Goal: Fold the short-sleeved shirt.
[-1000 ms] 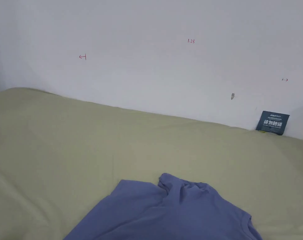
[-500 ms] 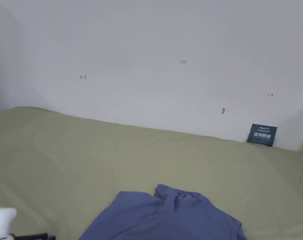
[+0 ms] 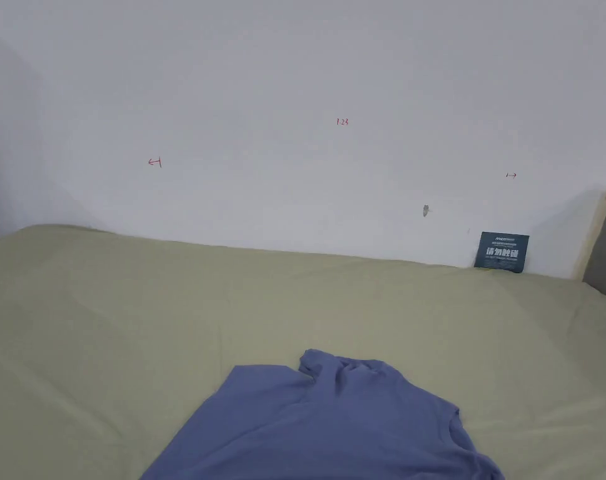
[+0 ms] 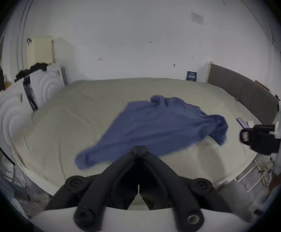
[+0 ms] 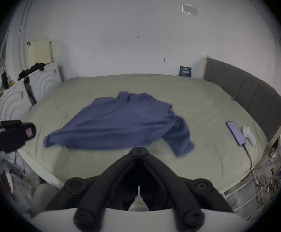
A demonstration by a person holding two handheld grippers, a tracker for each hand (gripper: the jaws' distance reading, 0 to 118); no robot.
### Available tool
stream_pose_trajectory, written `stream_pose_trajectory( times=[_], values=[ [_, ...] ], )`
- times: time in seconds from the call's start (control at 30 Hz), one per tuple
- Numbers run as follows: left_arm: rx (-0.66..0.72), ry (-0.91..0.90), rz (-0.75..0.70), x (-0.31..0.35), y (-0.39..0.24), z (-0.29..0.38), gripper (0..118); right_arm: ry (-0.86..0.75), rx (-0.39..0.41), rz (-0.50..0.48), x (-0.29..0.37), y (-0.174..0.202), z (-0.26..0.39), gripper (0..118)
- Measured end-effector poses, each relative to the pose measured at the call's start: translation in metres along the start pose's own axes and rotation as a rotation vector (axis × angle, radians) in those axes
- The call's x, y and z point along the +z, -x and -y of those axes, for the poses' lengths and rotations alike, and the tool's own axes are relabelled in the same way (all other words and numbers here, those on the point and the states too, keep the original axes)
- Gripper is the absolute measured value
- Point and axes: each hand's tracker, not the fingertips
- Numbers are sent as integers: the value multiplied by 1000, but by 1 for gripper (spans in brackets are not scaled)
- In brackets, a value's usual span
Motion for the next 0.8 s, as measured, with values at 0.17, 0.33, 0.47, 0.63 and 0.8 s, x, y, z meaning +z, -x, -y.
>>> stream_pose_trajectory(
  times=[0.17,0.33,0.47,0.63,0.8],
  values=[
    [-13,155,71,-10,-5,30,0,92,28,-62,-8,13,20,1],
    [87,167,34,-26,44,12,0,72,2,-74,-8,1,4,1],
    [88,207,-67,-56,104,-13,16,52,-41,-79,-10,-13,-11,1],
    [243,442,137,-115,193,-29,87,43,-52,-92,-17,-26,-26,2],
    [290,479,157,-159,244,-22,87,44,-56,-119,-26,-33,-36,2]
  ],
)
